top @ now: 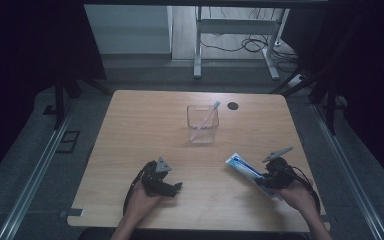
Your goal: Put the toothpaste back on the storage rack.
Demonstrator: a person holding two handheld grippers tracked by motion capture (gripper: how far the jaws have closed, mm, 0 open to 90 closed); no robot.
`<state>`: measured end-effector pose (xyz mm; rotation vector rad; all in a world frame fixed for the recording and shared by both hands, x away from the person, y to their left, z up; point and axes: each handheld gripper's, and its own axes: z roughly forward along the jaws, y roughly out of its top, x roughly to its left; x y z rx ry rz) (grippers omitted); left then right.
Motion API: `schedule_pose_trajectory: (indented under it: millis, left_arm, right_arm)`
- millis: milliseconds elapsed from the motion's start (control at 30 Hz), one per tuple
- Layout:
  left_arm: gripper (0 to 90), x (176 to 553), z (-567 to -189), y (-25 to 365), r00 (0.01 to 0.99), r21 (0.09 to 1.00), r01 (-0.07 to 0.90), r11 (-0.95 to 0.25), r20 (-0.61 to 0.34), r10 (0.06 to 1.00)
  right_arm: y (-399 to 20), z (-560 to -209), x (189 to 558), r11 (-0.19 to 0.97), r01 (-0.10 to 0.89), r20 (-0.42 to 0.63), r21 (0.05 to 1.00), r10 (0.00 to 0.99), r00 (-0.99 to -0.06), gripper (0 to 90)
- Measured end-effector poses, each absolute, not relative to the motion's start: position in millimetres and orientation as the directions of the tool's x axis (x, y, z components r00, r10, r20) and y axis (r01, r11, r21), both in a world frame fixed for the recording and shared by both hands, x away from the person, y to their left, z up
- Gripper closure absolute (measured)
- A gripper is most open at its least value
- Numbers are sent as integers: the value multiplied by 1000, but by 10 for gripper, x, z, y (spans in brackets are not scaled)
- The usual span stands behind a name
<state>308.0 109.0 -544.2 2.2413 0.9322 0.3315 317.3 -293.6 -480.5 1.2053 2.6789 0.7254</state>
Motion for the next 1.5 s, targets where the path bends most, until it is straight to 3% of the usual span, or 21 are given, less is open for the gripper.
schedule_pose_trajectory:
  millis: [667,1500]
  left_arm:
    - [63,3082,-5442,1091,712,675,528,-515,-22,702]
    - [63,3081,-5442,1090,711,675,529,-513,-23,703]
  right_arm:
    - [-2924,-4676,3229,501,672,137,545,738,-661,726]
    - [-2750,-4355,3413,462,620,122,634,731,-671,727]
